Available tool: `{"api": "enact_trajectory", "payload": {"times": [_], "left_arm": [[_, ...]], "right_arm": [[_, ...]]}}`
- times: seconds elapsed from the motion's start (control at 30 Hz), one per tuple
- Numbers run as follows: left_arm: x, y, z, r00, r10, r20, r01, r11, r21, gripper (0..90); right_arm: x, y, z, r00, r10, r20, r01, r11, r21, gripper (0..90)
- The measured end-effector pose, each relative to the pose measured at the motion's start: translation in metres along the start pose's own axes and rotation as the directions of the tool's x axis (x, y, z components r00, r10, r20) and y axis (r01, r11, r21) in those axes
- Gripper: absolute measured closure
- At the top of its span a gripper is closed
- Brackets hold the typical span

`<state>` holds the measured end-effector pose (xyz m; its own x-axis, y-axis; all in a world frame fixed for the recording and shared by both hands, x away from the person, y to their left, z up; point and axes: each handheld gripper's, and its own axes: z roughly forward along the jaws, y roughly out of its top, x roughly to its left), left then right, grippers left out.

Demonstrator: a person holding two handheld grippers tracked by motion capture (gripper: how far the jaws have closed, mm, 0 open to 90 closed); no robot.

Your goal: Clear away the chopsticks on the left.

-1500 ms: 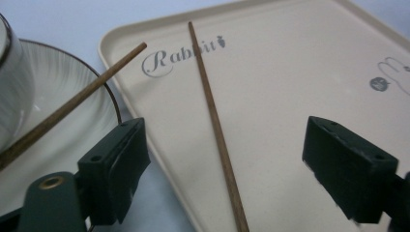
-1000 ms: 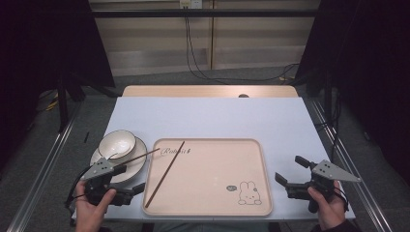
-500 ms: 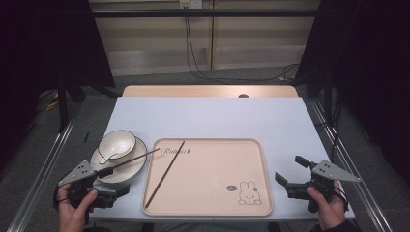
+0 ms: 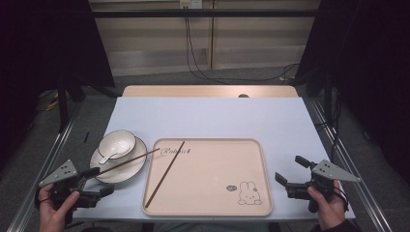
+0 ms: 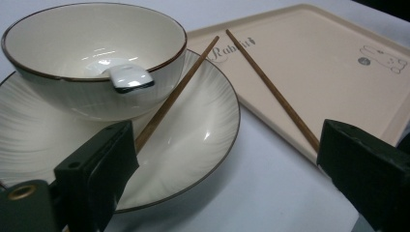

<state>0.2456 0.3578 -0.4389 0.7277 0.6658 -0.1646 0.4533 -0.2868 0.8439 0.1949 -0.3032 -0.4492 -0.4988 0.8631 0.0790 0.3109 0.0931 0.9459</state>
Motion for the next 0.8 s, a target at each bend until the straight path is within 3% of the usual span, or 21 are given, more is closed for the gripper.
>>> {"api": "enact_trajectory", "payload": {"times": [0.3, 0.4, 0.47, 0.53, 0.77, 0.8], "left_arm": [[0.024, 0.002, -0.005, 0.9991, 0.011, 0.041, -0.012, 0.9997, 0.019, 8.0], [0.030, 0.007, 0.002, 0.9963, 0.057, 0.063, -0.063, 0.9944, 0.086, 8.7], [0.033, 0.007, 0.004, 0.9956, 0.080, 0.049, -0.085, 0.9909, 0.105, 9.6], [0.038, 0.006, 0.008, 0.9974, 0.060, 0.040, -0.064, 0.9917, 0.112, 12.0], [0.047, 0.007, 0.020, 0.9938, 0.110, 0.013, -0.111, 0.9821, 0.152, 16.5], [0.047, 0.008, 0.021, 0.9933, 0.115, 0.011, -0.115, 0.9796, 0.164, 21.0]], "right_arm": [[0.000, 0.000, 0.000, 1.0000, 0.003, 0.003, -0.003, 1.000, 0.001, 2.4], [0.000, 0.000, 0.000, 1.0000, 0.003, 0.004, -0.003, 1.000, 0.002, 2.4], [0.000, 0.000, 0.000, 1.0000, 0.004, 0.005, -0.004, 1.000, 0.002, 2.4], [0.000, 0.000, 0.000, 1.0000, 0.003, 0.004, -0.003, 1.000, 0.008, 2.5], [0.000, 0.000, 0.000, 0.9999, 0.003, 0.011, -0.003, 1.000, 0.005, 2.5], [0.000, 0.000, 0.000, 1.0000, 0.000, 0.004, 0.000, 1.000, 0.009, 2.5]]}}
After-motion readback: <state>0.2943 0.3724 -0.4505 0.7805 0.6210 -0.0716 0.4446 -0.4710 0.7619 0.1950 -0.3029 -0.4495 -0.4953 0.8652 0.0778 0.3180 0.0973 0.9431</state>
